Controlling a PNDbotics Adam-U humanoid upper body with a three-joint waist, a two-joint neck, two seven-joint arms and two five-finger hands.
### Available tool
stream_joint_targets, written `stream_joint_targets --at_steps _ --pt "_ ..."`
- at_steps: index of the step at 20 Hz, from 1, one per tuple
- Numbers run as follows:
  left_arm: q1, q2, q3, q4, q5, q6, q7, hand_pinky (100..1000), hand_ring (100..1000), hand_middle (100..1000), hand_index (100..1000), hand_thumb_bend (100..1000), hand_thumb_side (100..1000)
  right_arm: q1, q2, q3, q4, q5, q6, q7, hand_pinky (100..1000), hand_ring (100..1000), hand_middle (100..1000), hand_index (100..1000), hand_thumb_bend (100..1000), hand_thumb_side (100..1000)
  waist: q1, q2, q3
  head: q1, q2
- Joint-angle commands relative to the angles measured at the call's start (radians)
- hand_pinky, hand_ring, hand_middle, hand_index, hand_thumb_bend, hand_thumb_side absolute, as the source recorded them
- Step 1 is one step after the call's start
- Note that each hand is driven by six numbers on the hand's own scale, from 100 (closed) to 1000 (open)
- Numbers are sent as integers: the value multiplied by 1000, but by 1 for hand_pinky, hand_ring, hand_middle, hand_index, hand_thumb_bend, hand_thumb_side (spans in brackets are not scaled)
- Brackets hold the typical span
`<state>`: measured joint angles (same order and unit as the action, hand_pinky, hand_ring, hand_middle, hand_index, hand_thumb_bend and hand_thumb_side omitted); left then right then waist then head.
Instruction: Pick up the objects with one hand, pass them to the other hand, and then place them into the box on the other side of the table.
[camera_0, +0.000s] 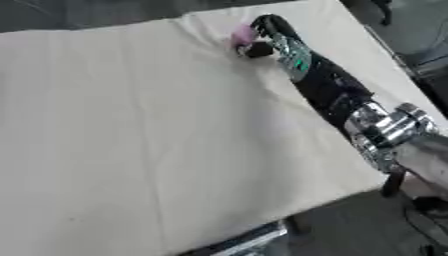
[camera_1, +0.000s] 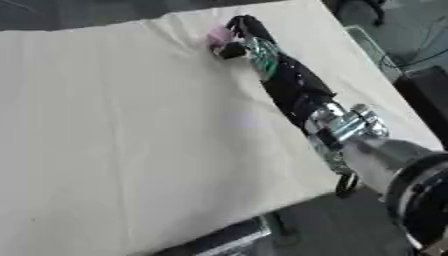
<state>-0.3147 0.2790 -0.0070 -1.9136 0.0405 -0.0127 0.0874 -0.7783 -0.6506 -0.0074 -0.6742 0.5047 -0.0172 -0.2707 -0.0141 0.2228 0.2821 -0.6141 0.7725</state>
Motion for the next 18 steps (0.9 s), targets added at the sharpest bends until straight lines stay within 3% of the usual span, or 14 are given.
stream_joint_targets --at_steps 1,7,10,14,18 --pt "-4 6 2 -11 5 5 2 686 707 696 807 476 699 -8 -11 0 -20 -5 2 -79 711 643 517 602 310 296 2 -22 -3 -8 -3" --pt "2 6 2 -6 6 8 6 684 707 695 807 476 700 11 -2 7 -71 -63 -13 -159 703 633 510 590 269 282 1 -31 -13 -3 -3" --pt "13 9 5 9 11 13 10 685 708 695 807 475 702 37 3 19 -182 -82 -29 -186 702 632 510 590 248 272 2 -43 -33 49 -3" --pt "21 28 3 58 45 31 13 684 717 703 815 476 714 115 11 77 -522 -38 -46 -190 713 641 519 601 270 258 5 -60 -75 204 -3" --pt "7 66 -20 124 96 63 -41 691 736 719 834 485 731 196 28 149 -942 75 -52 -111 728 650 528 616 290 240 5 -74 -116 324 -3"
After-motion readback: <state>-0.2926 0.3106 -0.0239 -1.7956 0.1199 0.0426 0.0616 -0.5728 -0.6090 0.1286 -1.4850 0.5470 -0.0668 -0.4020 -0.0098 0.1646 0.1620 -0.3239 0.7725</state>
